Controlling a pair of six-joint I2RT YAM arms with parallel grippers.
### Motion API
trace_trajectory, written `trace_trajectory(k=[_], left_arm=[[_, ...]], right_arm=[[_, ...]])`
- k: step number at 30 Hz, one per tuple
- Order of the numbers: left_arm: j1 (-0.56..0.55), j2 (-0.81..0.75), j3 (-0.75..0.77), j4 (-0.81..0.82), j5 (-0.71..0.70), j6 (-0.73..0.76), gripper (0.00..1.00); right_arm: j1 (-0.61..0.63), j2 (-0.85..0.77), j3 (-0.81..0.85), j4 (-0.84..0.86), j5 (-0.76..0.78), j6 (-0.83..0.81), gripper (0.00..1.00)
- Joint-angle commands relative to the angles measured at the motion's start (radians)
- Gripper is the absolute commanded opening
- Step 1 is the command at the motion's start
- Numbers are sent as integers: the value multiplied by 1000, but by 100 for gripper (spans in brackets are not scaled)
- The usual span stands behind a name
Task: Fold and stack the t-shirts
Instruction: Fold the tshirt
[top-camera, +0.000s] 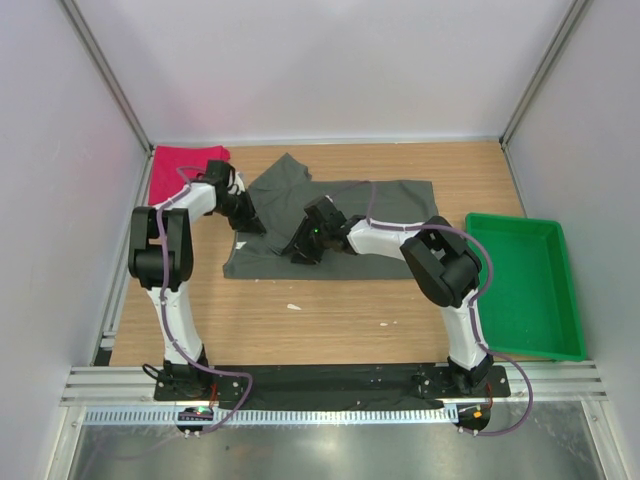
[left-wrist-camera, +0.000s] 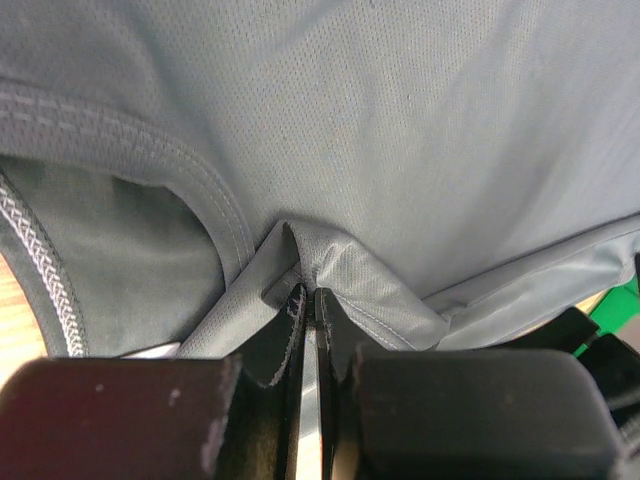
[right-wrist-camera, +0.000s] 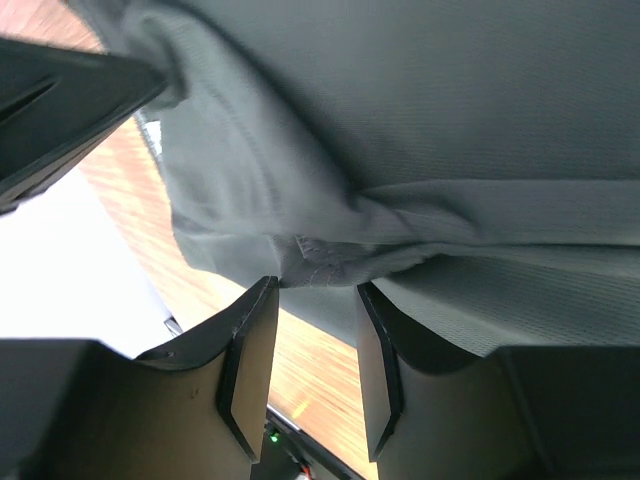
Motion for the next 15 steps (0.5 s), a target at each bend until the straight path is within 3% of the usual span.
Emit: trace_trajectory(k=[1,15], left_arm=[[6,-71,-13,2,11,24,7],[6,-100,-43,-1,15,30,7]], right_arm=[[6,-65,-18,44,30,81,42],[-8,-31,-10,36,24,178,38]])
